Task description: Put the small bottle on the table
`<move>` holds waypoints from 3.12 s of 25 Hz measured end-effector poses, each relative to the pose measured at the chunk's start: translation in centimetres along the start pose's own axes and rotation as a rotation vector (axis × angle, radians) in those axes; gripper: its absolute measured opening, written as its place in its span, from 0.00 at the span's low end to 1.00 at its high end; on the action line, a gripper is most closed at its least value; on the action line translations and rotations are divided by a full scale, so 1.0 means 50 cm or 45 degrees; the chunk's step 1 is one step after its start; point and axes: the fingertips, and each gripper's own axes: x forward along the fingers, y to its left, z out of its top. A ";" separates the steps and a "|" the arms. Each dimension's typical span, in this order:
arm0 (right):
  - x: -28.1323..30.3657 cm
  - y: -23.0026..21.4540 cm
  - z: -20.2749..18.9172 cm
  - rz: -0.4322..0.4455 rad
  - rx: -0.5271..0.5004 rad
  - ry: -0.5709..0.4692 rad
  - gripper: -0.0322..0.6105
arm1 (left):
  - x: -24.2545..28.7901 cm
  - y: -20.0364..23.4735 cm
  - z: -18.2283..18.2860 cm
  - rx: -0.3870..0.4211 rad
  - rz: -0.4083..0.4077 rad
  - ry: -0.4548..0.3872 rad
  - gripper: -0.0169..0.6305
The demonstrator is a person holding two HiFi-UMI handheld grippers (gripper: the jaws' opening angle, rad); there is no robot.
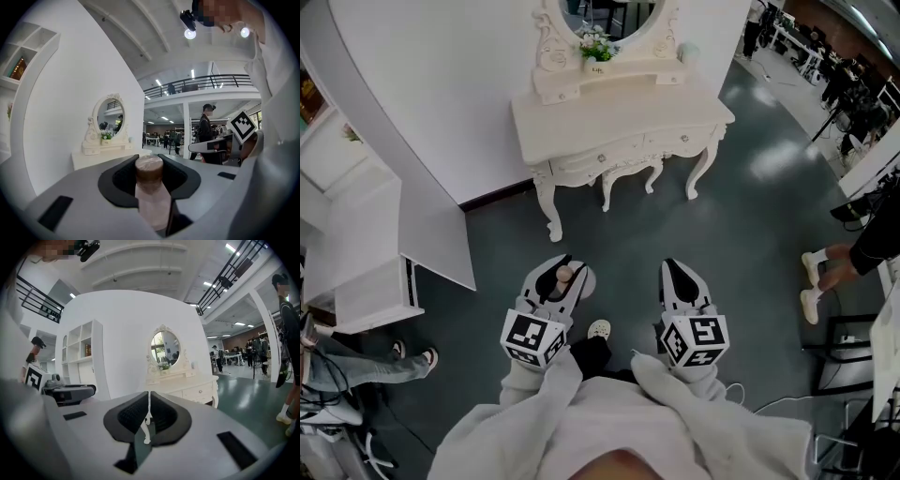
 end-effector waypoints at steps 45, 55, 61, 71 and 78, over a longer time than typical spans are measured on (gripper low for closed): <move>0.316 -0.136 0.032 -0.067 0.032 0.091 0.11 | 0.280 0.203 0.007 -0.011 -0.057 0.029 0.23; 0.433 -0.186 0.070 -0.006 0.024 0.111 0.11 | 0.404 0.260 0.024 -0.011 -0.022 0.020 0.23; 0.495 -0.231 0.085 0.015 0.029 0.124 0.11 | 0.476 0.284 0.027 -0.021 -0.002 0.027 0.23; 0.582 -0.304 0.107 0.048 0.038 0.144 0.11 | 0.578 0.311 0.031 -0.033 0.032 0.036 0.23; 0.637 -0.349 0.119 0.084 0.051 0.150 0.11 | 0.639 0.323 0.030 -0.056 0.068 0.045 0.23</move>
